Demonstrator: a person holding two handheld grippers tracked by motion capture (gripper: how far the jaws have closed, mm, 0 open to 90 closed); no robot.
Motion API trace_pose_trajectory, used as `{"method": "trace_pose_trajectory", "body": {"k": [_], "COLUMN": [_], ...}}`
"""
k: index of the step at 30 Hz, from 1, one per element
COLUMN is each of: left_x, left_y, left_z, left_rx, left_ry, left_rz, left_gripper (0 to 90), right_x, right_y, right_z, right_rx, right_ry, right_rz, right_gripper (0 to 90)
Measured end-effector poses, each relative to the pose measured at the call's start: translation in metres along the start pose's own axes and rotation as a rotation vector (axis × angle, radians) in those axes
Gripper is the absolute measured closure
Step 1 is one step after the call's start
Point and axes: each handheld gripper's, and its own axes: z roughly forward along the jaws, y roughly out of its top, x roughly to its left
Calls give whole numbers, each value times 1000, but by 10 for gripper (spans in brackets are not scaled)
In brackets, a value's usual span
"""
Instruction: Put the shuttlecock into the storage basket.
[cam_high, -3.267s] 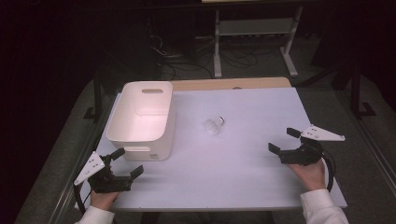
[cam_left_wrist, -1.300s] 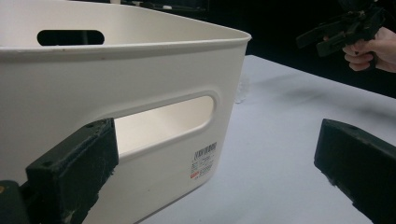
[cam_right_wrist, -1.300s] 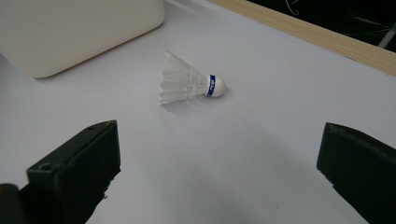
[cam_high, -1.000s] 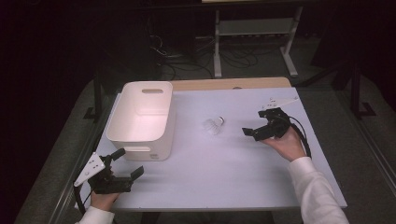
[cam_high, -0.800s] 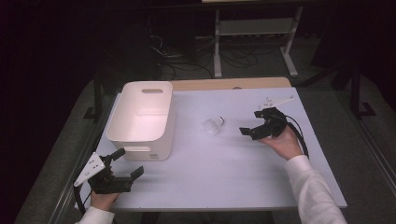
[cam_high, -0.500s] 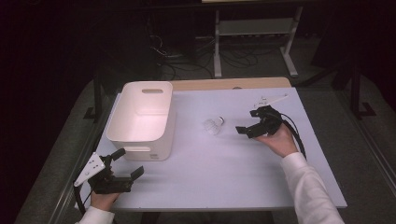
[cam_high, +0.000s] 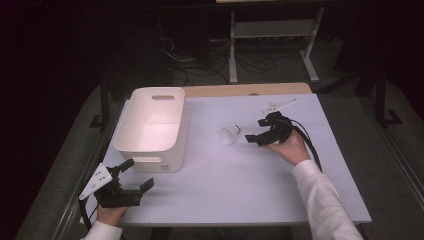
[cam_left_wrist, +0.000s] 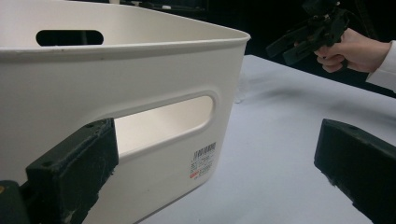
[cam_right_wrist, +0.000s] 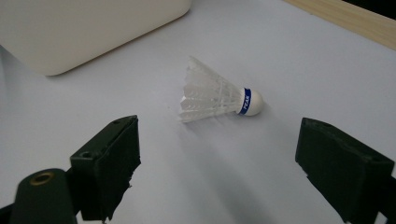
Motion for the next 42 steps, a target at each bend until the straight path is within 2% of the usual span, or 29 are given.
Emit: {"method": "trace_pose_trajectory", "body": {"k": [4, 7, 10, 17, 23, 27, 29, 32, 34, 42], "left_x": [0, 0, 0, 0, 0, 0, 0, 0, 0, 0], "left_y": [0, 0, 0, 0, 0, 0, 0, 0, 0, 1], "left_z": [0, -1, -1, 0, 0, 0, 0, 0, -1, -1], "left_rx": [1, 3, 4, 3, 2, 3, 1, 2, 4, 8], "left_ry": [0, -1, -1, -4, -6, -7, -9, -12, -12, -12], "left_rz": [3, 7, 8, 2, 2, 2, 1, 2, 3, 8], "left_gripper": [0, 0, 0, 0, 0, 0, 0, 0, 0, 0], "right_x": [0, 4, 6, 7, 8, 11, 14, 15, 16, 21], "right_y": [2, 3, 2, 0, -3, -3, -3, -2, 0, 7], "right_z": [8, 14, 21, 32, 41, 46, 48, 52, 55, 70], "right_rx": [19, 31, 49, 85, 112, 117, 127, 152, 172, 191], "right_ry": [24, 26, 48, 67, 82, 84, 79, 58, 50, 35], "right_rz": [-15, -23, -42, -33, -42, -73, -79, -94, -95, -110], "right_gripper": [187, 281, 358, 484, 552, 659, 758, 855, 882, 887]}}
